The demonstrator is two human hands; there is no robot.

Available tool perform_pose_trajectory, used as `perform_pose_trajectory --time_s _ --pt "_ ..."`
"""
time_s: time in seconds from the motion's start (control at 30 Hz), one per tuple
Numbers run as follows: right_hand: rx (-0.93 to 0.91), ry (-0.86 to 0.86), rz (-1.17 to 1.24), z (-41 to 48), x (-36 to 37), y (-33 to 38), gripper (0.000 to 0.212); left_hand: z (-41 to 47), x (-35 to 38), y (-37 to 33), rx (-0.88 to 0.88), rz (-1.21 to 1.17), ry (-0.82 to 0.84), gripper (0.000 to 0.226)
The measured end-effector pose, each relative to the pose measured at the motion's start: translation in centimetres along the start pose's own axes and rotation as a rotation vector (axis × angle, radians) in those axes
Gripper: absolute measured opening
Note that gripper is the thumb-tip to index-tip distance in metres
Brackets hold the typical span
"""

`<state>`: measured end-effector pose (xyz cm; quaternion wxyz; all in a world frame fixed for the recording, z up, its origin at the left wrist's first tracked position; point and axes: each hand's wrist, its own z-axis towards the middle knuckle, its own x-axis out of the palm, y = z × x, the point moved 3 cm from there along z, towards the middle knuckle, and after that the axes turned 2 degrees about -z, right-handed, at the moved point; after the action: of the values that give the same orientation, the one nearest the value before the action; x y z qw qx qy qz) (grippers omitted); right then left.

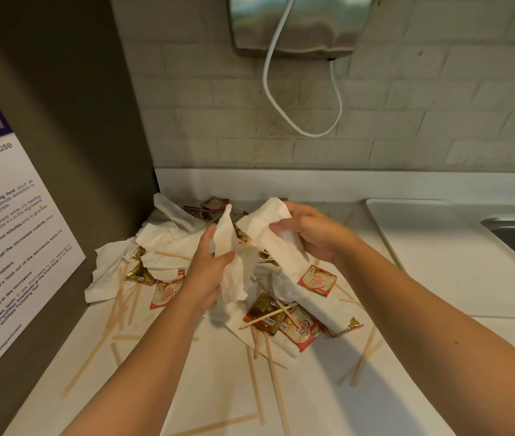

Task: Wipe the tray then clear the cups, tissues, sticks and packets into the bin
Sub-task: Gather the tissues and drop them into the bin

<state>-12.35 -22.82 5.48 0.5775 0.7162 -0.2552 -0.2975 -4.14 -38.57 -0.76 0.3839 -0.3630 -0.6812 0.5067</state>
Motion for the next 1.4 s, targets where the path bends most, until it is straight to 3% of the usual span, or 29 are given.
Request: perform_pose_trajectory --time_s 0.1,0.2,0.33,0.4,0.5,0.6,0.77,0.87,0.93,1.03,1.17,1.27,1.4 --pt "-0.022 0.004 -0.133 0.1 1.7 -0.6 0.017 -0.3 1.2 -0.2 -0.008 0.008 0.005 0.033" --pt "0.003 -0.033 -0.224 0.7 2.6 -1.9 0.019 -0.5 2.0 -0.4 -0.064 -0.074 0.044 0.024" --pt "0.072 -0.045 -0.282 1.0 2.7 -2.5 0.018 -0.6 2.3 -0.3 -0.202 -0.231 0.064 0.048" --pt "0.074 -0.007 -0.328 1.1 2.7 -2.7 0.017 -0.7 2.5 -0.1 -0.149 -0.133 0.075 0.04" --pt "0.045 0.055 -0.363 1.1 2.8 -2.9 0.009 -0.7 1.9 0.3 -0.04 0.016 -0.061 0.038" --pt "0.064 -0.055 -0.416 1.0 1.6 -3.5 0.031 -0.7 1.2 0.2 -0.027 -0.06 -0.131 0.041" --pt "0.202 -0.142 -0.94 1.2 -0.2 -7.0 0.04 -0.3 0.1 0.3 -0.015 -0.033 -0.174 0.053" --pt "0.279 -0.087 -1.007 1.5 0.3 -8.7 0.043 -0.2 0.0 0.4 -0.009 -0.004 -0.178 0.061" --pt "0.267 -0.1 -0.998 1.8 0.4 -9.0 0.024 -0.3 0.1 0.4 0.0 0.033 -0.174 0.063" --pt "0.233 -0.132 -0.879 2.1 0.1 -8.9 0.03 -0.2 0.1 0.6 -0.005 0.071 -0.178 0.065" --pt "0.165 -0.202 -0.439 1.9 -0.8 -6.8 0.004 0.1 -0.2 0.7 -0.015 0.101 -0.194 0.068" --pt "0.169 -0.269 -0.092 1.7 -1.1 -4.9 0.019 0.1 -0.2 0.7 -0.017 0.127 -0.205 0.071" --pt "0.114 -0.309 0.01 1.6 -0.4 -3.0 0.027 0.2 -0.1 0.7 -0.005 0.143 -0.21 0.072"
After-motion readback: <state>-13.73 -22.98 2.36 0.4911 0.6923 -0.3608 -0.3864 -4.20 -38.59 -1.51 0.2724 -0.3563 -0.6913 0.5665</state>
